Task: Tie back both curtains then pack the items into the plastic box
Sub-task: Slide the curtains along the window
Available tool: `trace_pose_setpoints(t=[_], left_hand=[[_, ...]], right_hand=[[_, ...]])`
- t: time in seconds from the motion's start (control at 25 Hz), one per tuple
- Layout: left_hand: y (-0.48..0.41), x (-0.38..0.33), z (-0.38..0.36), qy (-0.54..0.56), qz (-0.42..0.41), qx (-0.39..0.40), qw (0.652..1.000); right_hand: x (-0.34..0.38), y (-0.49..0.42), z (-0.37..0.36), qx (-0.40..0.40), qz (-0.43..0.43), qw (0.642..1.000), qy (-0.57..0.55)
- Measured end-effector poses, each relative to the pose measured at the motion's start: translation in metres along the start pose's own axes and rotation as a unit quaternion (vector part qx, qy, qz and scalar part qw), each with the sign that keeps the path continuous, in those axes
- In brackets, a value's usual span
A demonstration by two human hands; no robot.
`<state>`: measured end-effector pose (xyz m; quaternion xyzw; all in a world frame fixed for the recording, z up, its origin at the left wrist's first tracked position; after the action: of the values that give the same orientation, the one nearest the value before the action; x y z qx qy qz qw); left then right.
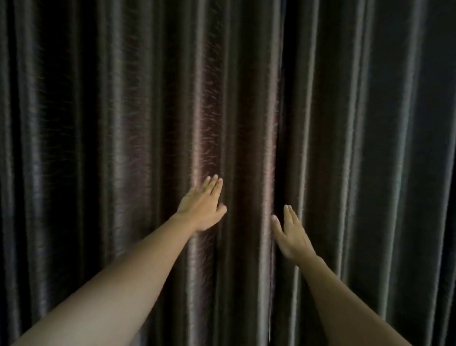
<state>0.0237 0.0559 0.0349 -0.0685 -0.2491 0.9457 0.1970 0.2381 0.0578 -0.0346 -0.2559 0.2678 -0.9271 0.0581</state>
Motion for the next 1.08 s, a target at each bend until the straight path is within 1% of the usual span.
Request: trace_pose_setpoints(t=[0.08, 0.16, 0.28, 0.36, 0.4, 0.48, 0.56, 0.68, 0.84, 0.92, 1.0, 1.08], left_hand=[[-0.038, -0.012, -0.001, -0.007, -0.016, -0.012, 1.000], [-0.084, -0.026, 0.006, -0.006, -0.034, -0.033, 0.999], [-0.144, -0.043, 0.022, -0.050, -0.070, -0.105, 0.991], [-0.180, -0.060, 0.035, -0.100, -0.117, -0.159, 0.975], [-0.194, -0.070, 0.038, -0.139, -0.142, -0.167, 0.966], [-0.218, -0.083, 0.033, -0.244, -0.168, -0.147, 0.944], [-0.235, -0.076, 0.034, -0.322, -0.128, -0.125, 0.930], [-0.238, -0.044, 0.055, -0.379, -0.057, -0.147, 0.912], [-0.216, 0.023, 0.089, -0.442, -0.018, -0.174, 0.880], [-0.200, 0.055, 0.114, -0.441, 0.015, -0.213, 0.872], [-0.181, 0.086, 0.140, -0.421, 0.055, -0.256, 0.868], [-0.161, 0.120, 0.164, -0.410, 0.084, -0.281, 0.864]], right_hand=[[-0.017, -0.017, -0.009, -0.006, -0.009, 1.000, -0.028], [-0.030, -0.039, -0.022, 0.012, -0.002, 0.999, -0.052], [-0.041, -0.071, -0.037, 0.027, 0.027, 0.992, -0.124], [-0.044, -0.092, -0.045, 0.020, 0.047, 0.982, -0.179], [-0.044, -0.102, -0.051, 0.019, 0.057, 0.979, -0.194], [-0.036, -0.119, -0.064, 0.032, 0.084, 0.972, -0.217], [-0.022, -0.132, -0.078, 0.039, 0.114, 0.965, -0.235], [0.014, -0.148, -0.095, 0.048, 0.146, 0.953, -0.261], [0.095, -0.160, -0.121, 0.080, 0.211, 0.942, -0.250], [0.133, -0.160, -0.134, 0.106, 0.225, 0.931, -0.268], [0.172, -0.158, -0.141, 0.107, 0.250, 0.919, -0.287], [0.213, -0.155, -0.148, 0.104, 0.276, 0.909, -0.296]])
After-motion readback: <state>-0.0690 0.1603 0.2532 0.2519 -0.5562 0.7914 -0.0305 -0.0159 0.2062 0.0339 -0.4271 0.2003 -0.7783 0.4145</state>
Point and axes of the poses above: each hand's wrist, its own y-axis away from the middle knuckle, its own z-axis out of the back of the hand, x = y × z, the point moved 7 cm from there along -y, towards the middle knuckle, and after that the axes turned 9 degrees about y, right-handed, at the moved point
